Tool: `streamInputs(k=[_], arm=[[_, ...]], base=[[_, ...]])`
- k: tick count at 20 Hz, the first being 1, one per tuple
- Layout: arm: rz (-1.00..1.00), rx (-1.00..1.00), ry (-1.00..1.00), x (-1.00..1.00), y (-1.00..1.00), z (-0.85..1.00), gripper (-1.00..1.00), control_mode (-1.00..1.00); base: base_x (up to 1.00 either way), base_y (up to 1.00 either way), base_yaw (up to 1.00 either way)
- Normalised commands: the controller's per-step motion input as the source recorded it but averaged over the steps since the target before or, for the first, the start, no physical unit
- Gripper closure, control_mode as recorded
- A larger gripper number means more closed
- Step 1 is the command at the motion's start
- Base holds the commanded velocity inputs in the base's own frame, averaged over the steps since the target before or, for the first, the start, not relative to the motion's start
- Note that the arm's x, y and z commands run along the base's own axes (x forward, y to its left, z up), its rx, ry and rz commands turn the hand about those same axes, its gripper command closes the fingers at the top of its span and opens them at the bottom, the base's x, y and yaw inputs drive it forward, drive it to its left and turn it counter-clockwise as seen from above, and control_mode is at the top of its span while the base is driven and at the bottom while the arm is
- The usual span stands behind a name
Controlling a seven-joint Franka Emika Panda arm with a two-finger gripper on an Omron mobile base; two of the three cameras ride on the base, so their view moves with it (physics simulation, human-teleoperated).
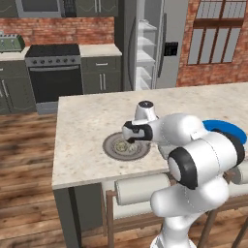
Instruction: Place two dumplings into each of the tupperware containers and then place the containers in the fridge.
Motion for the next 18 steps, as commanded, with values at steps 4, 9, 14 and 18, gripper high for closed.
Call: streamInputs(k=[4, 9, 14, 18], arm=[[0.00, 0.00, 0.06, 0.35, 0.03, -0.22, -1.00, -1.00], [0.00, 0.00, 0.03, 0.37, 0.03, -0.13, -1.00, -1.00], [0.00, 0.00, 0.03, 0.15, 0.03, -0.21, -1.00, -1.00], [0.00, 0.00, 0.02, 0.00, 0.00, -0.30, -1.00, -1.00]], base=[[0.00, 0.00, 0.00], [0.00, 0.00, 0.00], [0.00, 0.00, 0.00], [0.00, 0.00, 0.00]])
